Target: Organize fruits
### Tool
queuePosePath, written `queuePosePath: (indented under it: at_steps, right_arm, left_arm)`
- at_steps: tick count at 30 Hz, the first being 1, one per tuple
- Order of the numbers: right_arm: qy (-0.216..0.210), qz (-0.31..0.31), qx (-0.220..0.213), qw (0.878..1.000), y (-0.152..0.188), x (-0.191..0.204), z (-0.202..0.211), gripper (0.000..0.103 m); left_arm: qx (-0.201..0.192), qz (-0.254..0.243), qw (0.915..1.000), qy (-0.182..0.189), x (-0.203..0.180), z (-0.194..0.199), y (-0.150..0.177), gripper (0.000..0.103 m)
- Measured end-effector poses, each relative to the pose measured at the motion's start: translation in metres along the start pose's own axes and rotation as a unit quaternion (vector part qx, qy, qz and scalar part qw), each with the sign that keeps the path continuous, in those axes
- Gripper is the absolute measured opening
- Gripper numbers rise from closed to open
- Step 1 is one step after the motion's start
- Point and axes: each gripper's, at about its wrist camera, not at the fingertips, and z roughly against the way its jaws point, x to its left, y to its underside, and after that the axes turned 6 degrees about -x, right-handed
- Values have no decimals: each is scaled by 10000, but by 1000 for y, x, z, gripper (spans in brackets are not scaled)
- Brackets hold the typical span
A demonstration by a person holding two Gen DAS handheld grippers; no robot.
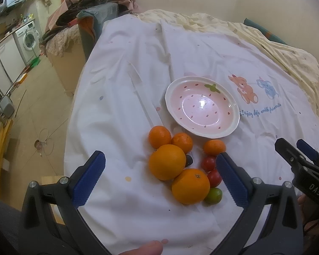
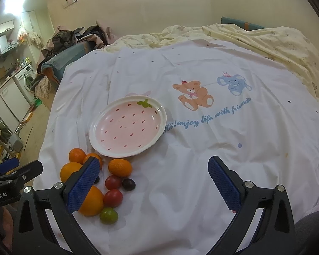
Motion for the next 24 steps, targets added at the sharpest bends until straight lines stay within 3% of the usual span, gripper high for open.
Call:
queuePosePath:
  at_steps: [24]
  right_arm:
    - [-10,-9,-11,10000,-2,-1,1,103]
  left_arm:
    - [-38,45,10000,52,2,1,-1,103]
